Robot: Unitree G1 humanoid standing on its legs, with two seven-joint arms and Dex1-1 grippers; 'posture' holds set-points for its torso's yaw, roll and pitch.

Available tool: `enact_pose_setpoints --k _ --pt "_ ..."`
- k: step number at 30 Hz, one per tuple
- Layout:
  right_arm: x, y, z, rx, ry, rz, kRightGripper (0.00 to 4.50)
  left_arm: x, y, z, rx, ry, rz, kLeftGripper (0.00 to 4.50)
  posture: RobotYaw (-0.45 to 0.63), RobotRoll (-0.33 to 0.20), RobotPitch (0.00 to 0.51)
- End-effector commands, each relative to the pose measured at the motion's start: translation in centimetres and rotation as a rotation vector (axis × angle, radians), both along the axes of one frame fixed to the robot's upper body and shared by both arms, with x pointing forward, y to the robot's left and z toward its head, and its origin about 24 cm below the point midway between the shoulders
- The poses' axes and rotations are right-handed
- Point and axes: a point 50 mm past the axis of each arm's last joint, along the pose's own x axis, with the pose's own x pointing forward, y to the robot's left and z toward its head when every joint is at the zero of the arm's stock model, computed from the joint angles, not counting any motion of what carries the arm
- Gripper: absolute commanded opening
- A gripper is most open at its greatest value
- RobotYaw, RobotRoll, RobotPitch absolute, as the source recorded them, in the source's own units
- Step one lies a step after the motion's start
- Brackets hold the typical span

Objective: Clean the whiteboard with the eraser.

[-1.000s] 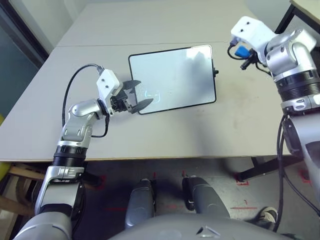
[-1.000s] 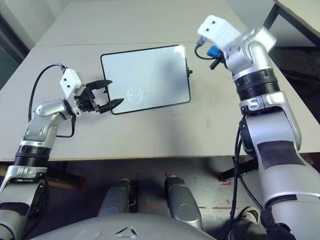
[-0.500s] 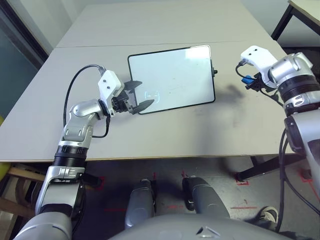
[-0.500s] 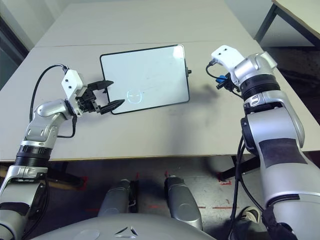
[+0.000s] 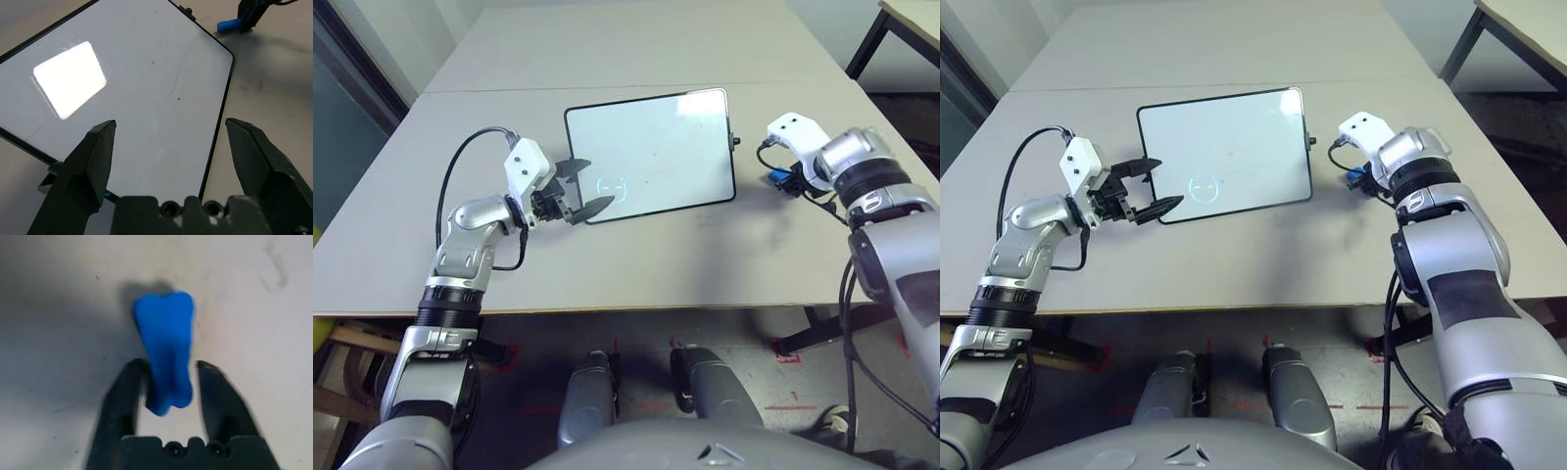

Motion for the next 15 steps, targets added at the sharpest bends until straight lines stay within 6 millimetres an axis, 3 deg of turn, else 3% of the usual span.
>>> enact_pose_setpoints --k 1,4,9,15 --pt "0.4 0.5 1.3 0.059 -0.035 0.0 3.53 -0.2 0.3 0.1 0.014 -0.002 0.002 4.5 -0.16 0.0 0.087" --pt "0.6 0.5 2.9 0.107 -0.088 0.023 4.48 -0.2 0.5 0.9 -0.025 -0.025 0.018 4.5 -0.15 0.0 0.082" --pt "0.8 -0.1 5.3 0.214 -0.259 0.085 4.48 -0.2 2.0 2.7 -0.108 -0.084 0.095 4.5 -0.13 0.0 0.076" --pt "0.0 -2.3 6.2 0.311 -0.504 0.099 4.48 0.2 6.3 4.6 -0.177 -0.178 0.371 4.5 -0.11 0.0 0.07"
